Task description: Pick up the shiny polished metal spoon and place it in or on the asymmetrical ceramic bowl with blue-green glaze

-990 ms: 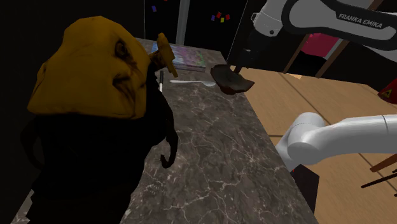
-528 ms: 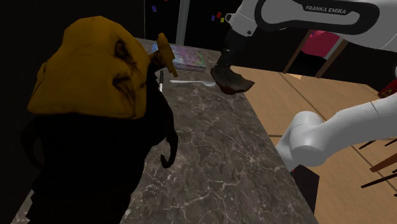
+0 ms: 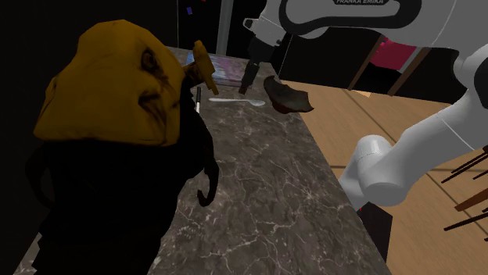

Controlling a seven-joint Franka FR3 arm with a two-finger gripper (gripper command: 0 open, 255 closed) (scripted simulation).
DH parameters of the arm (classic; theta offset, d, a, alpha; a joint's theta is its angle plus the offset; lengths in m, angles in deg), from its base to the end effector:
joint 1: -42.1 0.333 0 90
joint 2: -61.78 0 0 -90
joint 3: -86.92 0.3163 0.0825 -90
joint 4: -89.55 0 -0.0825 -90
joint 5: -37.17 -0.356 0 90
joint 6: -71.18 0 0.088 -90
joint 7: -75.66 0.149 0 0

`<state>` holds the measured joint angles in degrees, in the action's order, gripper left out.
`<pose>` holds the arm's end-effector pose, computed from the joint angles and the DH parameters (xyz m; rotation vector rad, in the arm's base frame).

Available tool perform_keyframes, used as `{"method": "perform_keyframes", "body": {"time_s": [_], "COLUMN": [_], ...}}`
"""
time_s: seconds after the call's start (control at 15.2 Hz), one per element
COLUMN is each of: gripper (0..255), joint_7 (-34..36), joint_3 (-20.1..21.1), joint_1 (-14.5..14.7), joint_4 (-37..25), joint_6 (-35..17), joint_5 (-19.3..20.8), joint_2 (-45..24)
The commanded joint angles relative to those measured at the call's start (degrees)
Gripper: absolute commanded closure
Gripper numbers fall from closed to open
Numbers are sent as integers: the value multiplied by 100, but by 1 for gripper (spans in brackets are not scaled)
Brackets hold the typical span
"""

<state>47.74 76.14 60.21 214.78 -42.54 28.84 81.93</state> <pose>0.4396 0.0648 0.5104 -2.8363 -0.8353 -0.2615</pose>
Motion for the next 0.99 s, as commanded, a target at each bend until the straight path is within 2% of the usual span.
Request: {"method": "perform_keyframes", "body": {"time_s": [0.0,0.4,0.92], "gripper": [0,0,0], "joint_7": [-176,-222,-222], "joint_3": [-12,17,18], "joint_1": [83,126,126], "joint_4": [-27,310,309], "joint_6": [-131,-636,-635], "joint_5": [-107,-185,-185], "joint_2": [-169,-336,-336]}}
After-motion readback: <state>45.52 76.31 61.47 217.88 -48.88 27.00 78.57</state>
